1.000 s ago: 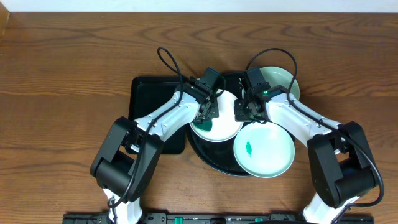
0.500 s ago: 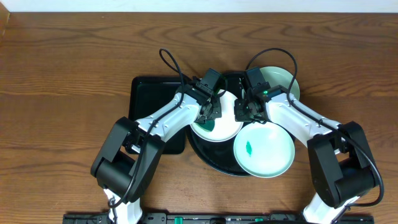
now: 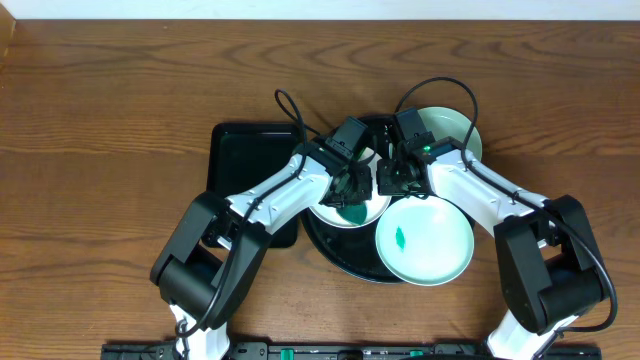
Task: Clean dirty plates on tray and stack at the side
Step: 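Scrub the white plate with the sponge in circular strokes, left gripper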
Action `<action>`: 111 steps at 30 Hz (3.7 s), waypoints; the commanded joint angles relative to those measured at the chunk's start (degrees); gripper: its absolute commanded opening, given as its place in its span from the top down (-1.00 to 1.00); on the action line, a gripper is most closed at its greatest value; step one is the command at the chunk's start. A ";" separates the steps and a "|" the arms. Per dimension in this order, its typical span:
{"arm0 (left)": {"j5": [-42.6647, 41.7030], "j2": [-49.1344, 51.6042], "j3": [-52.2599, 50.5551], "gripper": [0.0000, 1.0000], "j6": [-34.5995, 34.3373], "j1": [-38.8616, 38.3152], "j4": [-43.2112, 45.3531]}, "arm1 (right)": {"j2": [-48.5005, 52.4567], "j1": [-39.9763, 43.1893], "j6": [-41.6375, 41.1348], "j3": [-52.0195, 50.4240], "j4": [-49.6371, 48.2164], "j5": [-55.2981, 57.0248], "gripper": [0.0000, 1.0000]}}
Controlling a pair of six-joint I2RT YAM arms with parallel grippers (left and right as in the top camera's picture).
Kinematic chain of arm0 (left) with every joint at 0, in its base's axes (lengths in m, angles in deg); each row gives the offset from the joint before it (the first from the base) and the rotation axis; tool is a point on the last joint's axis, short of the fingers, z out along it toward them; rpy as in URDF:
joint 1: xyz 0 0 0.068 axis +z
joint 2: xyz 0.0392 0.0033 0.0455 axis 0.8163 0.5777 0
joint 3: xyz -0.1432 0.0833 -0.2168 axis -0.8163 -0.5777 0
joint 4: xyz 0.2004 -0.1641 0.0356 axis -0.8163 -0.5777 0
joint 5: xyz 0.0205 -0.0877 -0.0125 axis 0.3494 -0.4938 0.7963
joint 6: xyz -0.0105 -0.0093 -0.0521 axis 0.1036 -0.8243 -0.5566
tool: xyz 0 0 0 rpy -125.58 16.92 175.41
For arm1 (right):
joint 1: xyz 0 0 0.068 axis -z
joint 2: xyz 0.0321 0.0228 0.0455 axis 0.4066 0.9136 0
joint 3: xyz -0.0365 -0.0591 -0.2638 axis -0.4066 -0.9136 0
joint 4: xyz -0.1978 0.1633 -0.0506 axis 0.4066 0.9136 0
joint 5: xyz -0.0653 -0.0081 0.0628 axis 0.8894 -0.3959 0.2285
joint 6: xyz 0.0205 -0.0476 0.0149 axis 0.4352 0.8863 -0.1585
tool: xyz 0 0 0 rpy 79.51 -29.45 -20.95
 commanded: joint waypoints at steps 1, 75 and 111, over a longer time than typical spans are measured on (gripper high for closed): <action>5.53 0.76 -0.46 0.85 -0.55 0.55 -0.13 | -0.20 -0.98 0.83 -0.46 -0.35 -3.48 0.98; 17.68 0.76 -0.46 0.83 0.63 6.88 -6.12 | -0.20 -0.98 0.83 -0.46 -0.37 -3.85 0.98; 19.04 -0.46 11.04 0.85 6.08 4.37 -15.23 | -0.20 -0.98 0.83 -0.46 -0.42 -3.85 0.98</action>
